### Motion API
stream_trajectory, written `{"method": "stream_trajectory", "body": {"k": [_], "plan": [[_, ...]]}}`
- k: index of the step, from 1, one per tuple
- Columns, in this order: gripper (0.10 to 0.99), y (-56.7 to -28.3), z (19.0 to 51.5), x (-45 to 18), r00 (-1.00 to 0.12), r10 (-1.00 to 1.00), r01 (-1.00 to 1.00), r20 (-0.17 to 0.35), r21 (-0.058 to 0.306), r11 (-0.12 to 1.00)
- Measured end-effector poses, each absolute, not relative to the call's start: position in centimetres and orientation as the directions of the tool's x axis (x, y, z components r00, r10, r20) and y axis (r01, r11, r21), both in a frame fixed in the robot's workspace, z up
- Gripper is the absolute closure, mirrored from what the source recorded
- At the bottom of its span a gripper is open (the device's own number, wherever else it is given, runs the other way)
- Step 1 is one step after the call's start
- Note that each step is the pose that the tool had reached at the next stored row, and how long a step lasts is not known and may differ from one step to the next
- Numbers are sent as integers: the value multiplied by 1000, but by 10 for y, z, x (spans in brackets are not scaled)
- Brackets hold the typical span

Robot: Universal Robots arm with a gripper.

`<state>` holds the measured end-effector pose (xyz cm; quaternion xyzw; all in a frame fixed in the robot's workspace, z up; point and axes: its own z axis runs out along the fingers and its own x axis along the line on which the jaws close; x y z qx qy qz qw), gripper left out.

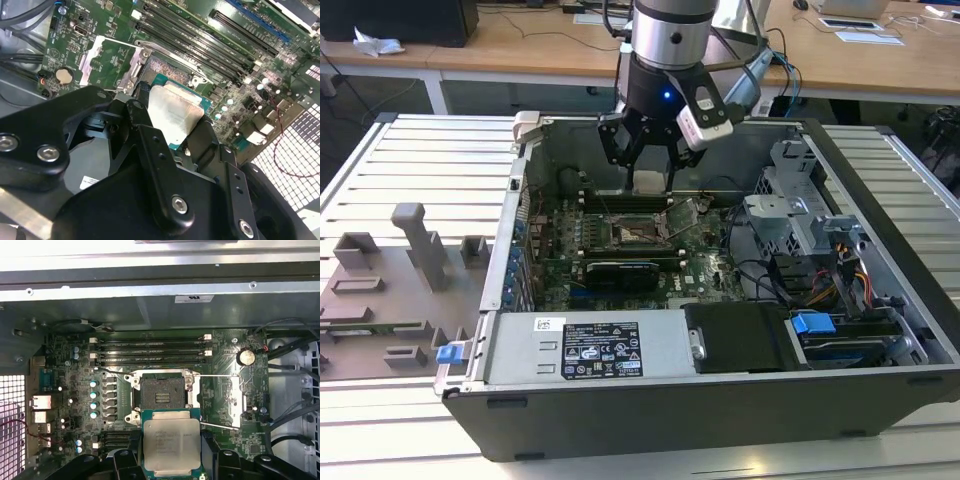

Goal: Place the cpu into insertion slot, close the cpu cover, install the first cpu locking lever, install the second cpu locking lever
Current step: 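Place the cpu into insertion slot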

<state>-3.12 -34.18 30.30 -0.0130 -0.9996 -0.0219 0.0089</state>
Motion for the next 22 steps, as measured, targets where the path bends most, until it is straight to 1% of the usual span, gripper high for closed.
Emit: {"method": "stream_trajectory", "body": {"k": [10,16,22], "plan": [[541,-342,296,-31,-1000,26,26,18,44,999],[541,-342,284,-31,-1000,26,26,18,44,999],[541,-336,274,-30,-1000,26,26,18,32,999]]}}
